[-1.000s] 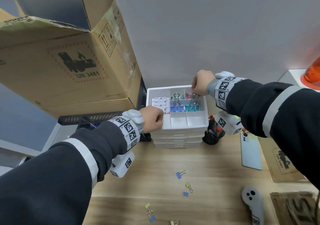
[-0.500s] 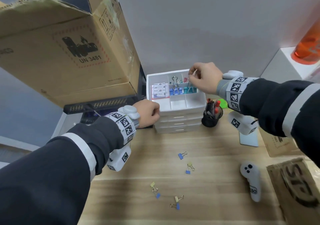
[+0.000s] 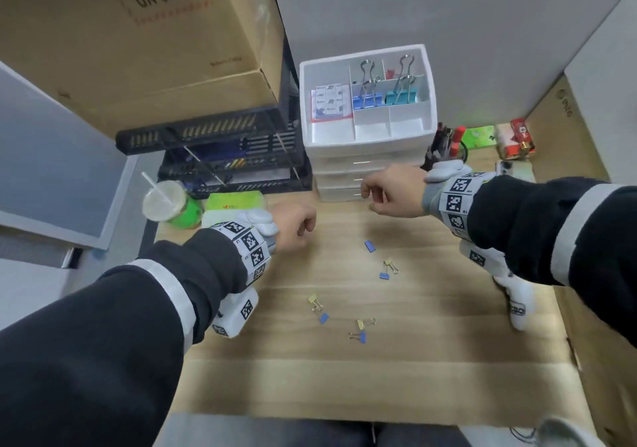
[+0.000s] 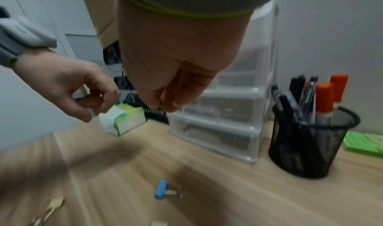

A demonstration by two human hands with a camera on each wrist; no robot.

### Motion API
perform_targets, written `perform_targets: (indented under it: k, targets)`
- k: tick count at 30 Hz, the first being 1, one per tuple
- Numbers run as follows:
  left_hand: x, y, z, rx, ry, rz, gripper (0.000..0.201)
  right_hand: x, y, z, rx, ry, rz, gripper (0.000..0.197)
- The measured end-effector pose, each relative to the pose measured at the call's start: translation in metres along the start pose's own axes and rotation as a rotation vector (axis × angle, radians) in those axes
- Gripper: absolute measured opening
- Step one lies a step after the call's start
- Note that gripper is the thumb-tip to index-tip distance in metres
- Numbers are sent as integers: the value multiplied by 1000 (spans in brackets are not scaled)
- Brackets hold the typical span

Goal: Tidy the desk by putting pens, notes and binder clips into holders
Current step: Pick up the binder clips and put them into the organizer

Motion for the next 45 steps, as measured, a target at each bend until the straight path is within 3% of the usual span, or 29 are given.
perform_targets:
  k: [7, 11, 17, 21, 28, 32, 37, 42, 45]
  targets:
    - [22, -73, 4, -178, -108, 8, 27, 29, -121, 15, -379, -23, 85, 28]
    - [35, -103, 12, -318, -140, -55, 27, 41, -156, 26, -504, -58, 161, 34]
    - [43, -125, 16, -399, -187, -91, 47, 47, -171, 21, -525, -69, 188, 22]
    - [45, -135, 17, -352, -234, -96, 42, 42, -168, 21, -521, -52, 167, 8]
    - [69, -149, 20, -348, -387, -247, 13, 63, -136, 18, -91, -264, -303, 15]
    - [70, -153, 21, -387, -408, -286, 7, 80, -126, 18, 1, -367, -335, 16]
    - [65, -146, 19, -260, -258, -34, 11, 86, -126, 4, 59, -421, -414, 12]
    - [67, -131, 18, -226, -202, 85, 16, 75, -140, -9, -89, -353, -330, 15]
    - [72, -129, 20, -253, -186, 135, 17, 68, -151, -9, -220, -259, -135, 33]
Point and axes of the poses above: each hand's wrist, its own z-axis away from the middle knuckle, its own y-axis out of the back of the hand, x = y × z, the point moved 6 cm from there along -z, towards the middle knuckle, and after that the axes turned 7 degrees about -z, right-handed, at the moved point
